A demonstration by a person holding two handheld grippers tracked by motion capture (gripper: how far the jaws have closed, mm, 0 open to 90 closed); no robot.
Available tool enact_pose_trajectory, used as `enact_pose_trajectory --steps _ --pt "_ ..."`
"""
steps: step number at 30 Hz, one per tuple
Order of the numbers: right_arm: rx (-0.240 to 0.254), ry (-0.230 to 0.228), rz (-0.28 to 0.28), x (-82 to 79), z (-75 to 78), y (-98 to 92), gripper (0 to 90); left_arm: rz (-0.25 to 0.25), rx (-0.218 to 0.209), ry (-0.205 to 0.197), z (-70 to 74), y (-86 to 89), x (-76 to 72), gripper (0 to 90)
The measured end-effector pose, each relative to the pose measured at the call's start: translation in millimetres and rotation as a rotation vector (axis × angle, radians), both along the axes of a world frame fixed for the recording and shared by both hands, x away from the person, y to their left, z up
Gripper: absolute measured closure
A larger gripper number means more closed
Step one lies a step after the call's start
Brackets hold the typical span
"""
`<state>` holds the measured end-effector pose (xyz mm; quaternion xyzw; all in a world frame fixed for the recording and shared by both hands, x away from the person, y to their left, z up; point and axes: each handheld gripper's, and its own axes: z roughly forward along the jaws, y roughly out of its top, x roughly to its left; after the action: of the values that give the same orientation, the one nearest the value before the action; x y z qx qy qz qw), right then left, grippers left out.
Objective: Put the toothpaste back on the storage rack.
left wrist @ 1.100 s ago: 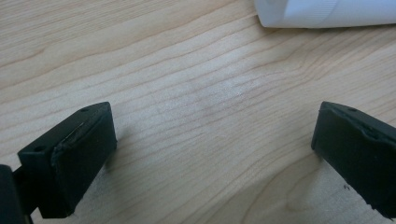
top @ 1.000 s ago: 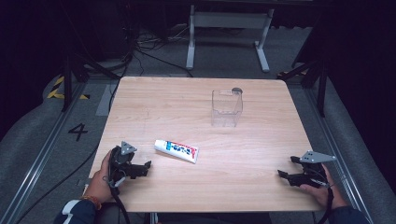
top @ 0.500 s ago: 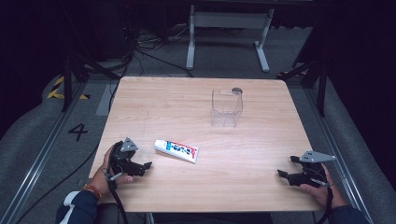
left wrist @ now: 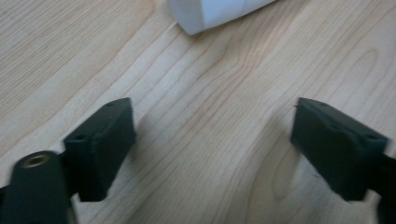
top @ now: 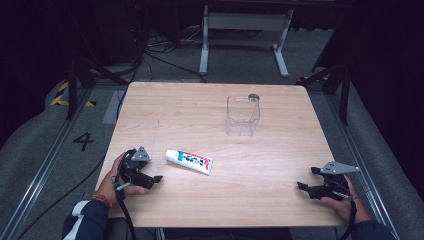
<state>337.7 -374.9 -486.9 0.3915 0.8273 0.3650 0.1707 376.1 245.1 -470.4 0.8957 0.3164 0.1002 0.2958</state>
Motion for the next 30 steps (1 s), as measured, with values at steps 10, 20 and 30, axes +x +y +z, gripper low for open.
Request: enact_pose_trajectory --steps 10,20,30 --pt "0.0 0.0 0.0 0.0 0.0 0.0 15.2 -0.064 0.058 -0.007 8.6 -11.9 4.8 20.1" --pt "0.0 -0.001 -0.001 0.0 0.0 0.1 15.2 -0.107 0.068 -0.03 26.9 -20.6 10.6 19.7" --pt "0.0 0.001 -0.001 -0.1 0.0 0.1 15.2 -0.183 0.084 -0.07 43.4 -40.2 15.7 20.0"
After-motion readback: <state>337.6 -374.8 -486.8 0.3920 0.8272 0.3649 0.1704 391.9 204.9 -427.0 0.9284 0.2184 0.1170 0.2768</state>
